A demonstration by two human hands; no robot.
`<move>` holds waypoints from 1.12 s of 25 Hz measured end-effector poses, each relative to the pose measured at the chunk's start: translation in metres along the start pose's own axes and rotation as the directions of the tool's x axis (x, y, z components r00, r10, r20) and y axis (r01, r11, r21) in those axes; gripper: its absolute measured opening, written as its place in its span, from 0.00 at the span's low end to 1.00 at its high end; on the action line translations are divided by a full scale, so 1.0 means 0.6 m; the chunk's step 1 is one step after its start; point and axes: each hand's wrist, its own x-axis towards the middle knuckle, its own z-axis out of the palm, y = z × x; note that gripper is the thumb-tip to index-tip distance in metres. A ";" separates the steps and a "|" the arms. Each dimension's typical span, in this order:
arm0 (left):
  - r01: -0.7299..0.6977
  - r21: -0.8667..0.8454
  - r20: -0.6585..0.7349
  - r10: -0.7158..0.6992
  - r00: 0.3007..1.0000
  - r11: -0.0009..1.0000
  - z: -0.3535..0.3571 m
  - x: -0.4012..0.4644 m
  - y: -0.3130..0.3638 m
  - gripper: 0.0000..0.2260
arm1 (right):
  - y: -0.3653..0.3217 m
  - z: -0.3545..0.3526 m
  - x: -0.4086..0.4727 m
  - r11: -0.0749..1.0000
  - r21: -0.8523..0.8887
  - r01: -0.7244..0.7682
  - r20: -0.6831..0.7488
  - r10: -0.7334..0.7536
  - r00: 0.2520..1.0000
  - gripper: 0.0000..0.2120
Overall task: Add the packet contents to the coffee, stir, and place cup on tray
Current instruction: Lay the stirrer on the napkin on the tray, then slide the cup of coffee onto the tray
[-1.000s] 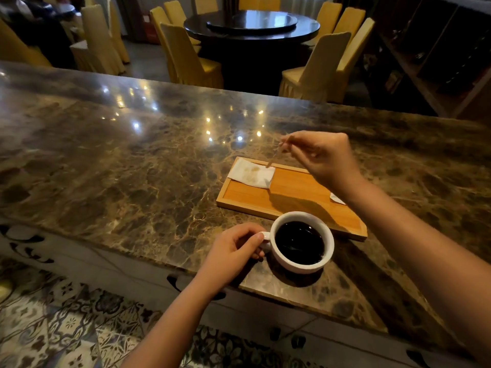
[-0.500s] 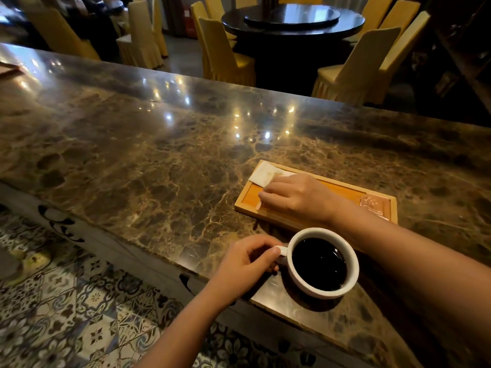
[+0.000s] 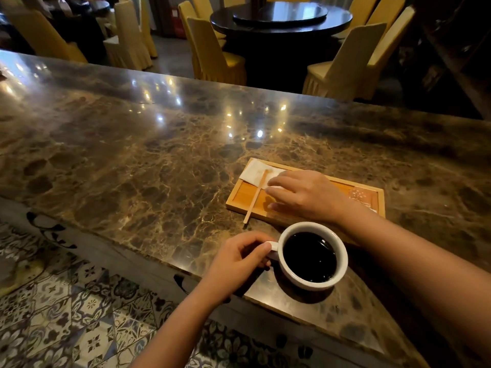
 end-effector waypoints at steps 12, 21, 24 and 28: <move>0.095 0.161 0.151 -0.120 0.981 0.982 -0.020 0.021 0.027 0.06 | -0.199 -0.117 -0.231 0.269 -0.219 -0.938 0.070 0.963 0.260 0.33; 0.073 0.201 0.270 -0.127 0.954 0.977 -0.026 0.029 0.032 0.07 | -0.220 -0.092 -0.253 0.075 -0.223 -0.972 0.207 0.978 0.028 0.44; 0.091 0.154 0.284 -0.132 0.950 0.984 -0.025 0.028 0.032 0.09 | -0.221 -0.090 -0.252 0.067 -0.213 -0.975 0.199 0.980 0.024 0.43; 0.170 0.006 0.298 -0.165 0.940 0.985 -0.017 0.027 0.032 0.11 | -0.221 -0.090 -0.253 0.059 -0.205 -0.977 0.207 0.978 0.015 0.43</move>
